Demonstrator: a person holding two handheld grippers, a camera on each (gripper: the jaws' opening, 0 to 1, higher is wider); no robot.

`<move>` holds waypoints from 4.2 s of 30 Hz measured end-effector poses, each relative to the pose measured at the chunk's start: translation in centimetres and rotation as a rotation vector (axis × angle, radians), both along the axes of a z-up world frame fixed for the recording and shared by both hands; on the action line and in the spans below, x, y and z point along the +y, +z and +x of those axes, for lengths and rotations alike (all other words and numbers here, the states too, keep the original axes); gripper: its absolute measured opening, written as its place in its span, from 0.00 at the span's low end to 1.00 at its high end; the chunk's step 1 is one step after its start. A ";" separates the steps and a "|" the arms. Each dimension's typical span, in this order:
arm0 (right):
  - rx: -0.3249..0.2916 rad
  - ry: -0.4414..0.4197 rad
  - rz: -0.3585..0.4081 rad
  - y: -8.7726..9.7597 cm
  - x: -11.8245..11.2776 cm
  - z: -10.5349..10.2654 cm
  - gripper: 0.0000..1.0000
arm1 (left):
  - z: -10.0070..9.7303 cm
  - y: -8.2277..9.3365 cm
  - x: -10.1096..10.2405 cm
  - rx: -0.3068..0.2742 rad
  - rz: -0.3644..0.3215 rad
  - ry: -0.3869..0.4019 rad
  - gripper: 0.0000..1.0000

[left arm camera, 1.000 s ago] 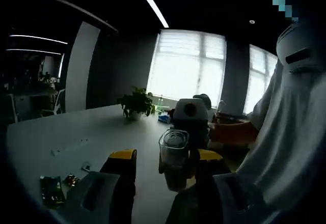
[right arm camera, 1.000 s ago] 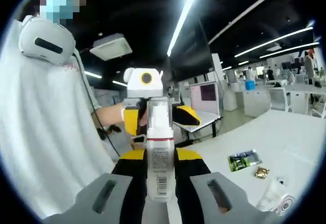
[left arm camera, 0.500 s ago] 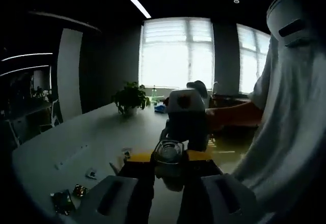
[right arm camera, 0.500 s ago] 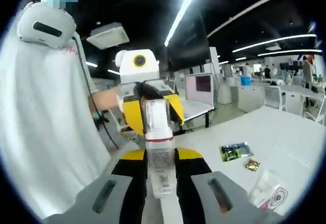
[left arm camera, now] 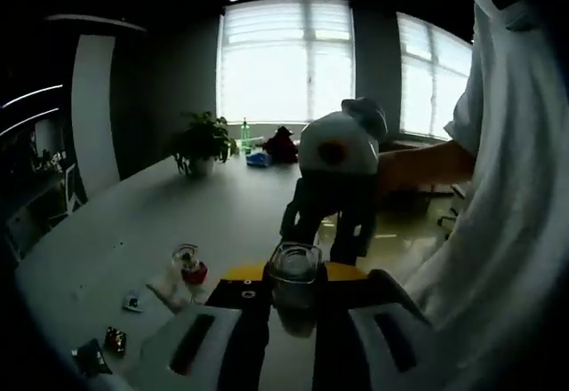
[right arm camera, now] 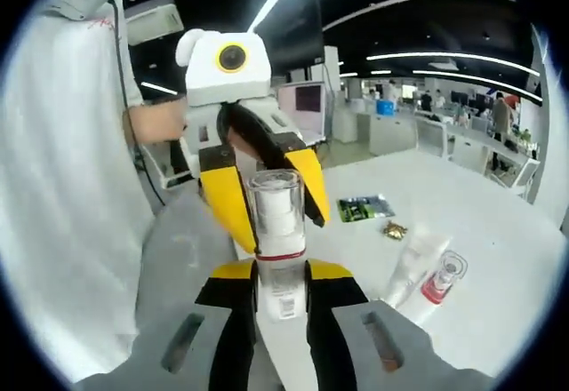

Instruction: Arrange the skincare products in the storage area until every visible bottle or jar stands upright without overlapping.

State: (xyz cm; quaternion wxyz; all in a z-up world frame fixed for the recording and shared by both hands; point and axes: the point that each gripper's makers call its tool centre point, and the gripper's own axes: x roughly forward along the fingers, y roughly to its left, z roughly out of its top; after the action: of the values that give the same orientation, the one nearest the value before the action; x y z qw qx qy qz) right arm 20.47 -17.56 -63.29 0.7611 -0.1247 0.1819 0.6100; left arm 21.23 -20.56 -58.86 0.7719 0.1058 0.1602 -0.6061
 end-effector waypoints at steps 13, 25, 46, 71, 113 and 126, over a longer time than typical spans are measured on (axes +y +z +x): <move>0.026 0.069 -0.081 -6.3 -3.3 3.1 0.19 | 3.4 -6.7 -2.7 0.126 0.049 0.147 0.20; 0.021 0.102 -0.117 -12.2 -5.0 5.5 0.19 | 5.9 -12.4 -4.2 0.220 0.095 0.252 0.20; -0.025 0.115 -0.077 -13.9 -5.1 7.7 0.20 | 7.3 -13.6 -4.0 0.270 0.080 0.331 0.24; 0.006 0.086 -0.154 -15.2 -5.7 11.0 0.23 | 6.1 -16.8 -2.9 0.341 0.111 0.386 0.32; 0.103 -0.250 -0.242 -16.9 -6.1 12.2 0.15 | 8.0 -18.4 -3.0 0.303 0.135 0.393 0.34; 0.123 -0.335 -0.252 -15.8 -6.9 12.0 0.22 | 7.2 -17.7 -2.4 0.290 0.151 0.370 0.36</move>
State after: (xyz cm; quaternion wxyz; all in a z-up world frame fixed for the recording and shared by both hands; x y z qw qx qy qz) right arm 32.42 -24.50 -79.11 0.8178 -0.1497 0.3209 0.4537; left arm 28.38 -22.92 -76.56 0.8285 0.0438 0.3310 -0.4496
